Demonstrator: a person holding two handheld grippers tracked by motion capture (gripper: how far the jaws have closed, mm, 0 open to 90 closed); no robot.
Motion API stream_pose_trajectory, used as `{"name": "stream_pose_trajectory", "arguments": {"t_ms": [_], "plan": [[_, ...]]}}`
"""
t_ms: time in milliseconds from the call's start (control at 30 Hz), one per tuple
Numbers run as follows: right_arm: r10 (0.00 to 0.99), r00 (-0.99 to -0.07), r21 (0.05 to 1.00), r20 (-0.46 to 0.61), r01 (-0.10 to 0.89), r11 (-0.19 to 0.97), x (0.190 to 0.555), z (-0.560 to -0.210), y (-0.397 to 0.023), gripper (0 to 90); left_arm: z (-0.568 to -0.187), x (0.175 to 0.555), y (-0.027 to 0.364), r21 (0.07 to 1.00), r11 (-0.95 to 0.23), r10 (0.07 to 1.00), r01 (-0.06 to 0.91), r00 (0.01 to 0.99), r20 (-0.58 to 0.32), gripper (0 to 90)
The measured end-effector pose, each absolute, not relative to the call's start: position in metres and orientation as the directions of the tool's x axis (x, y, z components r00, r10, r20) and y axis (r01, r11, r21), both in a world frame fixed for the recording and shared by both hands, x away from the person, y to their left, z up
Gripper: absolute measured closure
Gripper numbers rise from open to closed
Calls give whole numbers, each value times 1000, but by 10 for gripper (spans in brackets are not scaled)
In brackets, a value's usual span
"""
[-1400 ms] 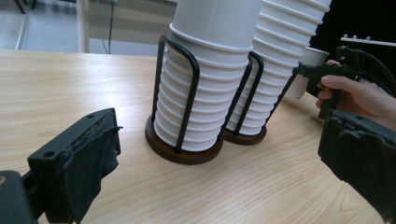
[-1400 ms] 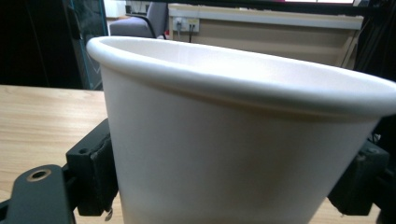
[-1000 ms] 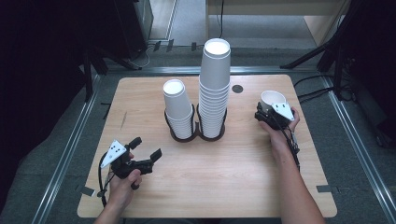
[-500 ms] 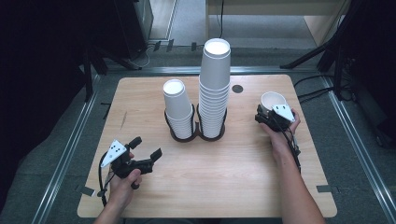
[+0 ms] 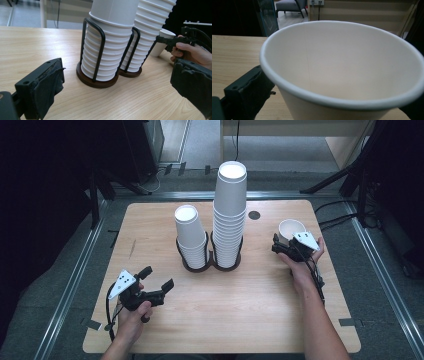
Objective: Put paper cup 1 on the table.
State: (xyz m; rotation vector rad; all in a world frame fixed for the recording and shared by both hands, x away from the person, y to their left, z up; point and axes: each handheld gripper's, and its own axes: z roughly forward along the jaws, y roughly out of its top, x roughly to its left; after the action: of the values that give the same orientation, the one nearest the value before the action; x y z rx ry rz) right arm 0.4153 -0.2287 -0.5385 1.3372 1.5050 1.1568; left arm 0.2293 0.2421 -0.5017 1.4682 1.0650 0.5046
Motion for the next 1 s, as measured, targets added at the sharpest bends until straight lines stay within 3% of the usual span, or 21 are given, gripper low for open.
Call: {"name": "stream_pose_trajectory", "arguments": {"t_ms": [633, 1000], "plan": [[985, -175, 972, 8, 233, 33, 375, -519, -234, 0, -499, 233, 233, 942, 106, 825, 318, 500, -262, 0], [989, -146, 968, 18, 249, 19, 356, -513, -238, 0, -498, 232, 230, 943, 102, 825, 318, 503, -259, 0]]}}
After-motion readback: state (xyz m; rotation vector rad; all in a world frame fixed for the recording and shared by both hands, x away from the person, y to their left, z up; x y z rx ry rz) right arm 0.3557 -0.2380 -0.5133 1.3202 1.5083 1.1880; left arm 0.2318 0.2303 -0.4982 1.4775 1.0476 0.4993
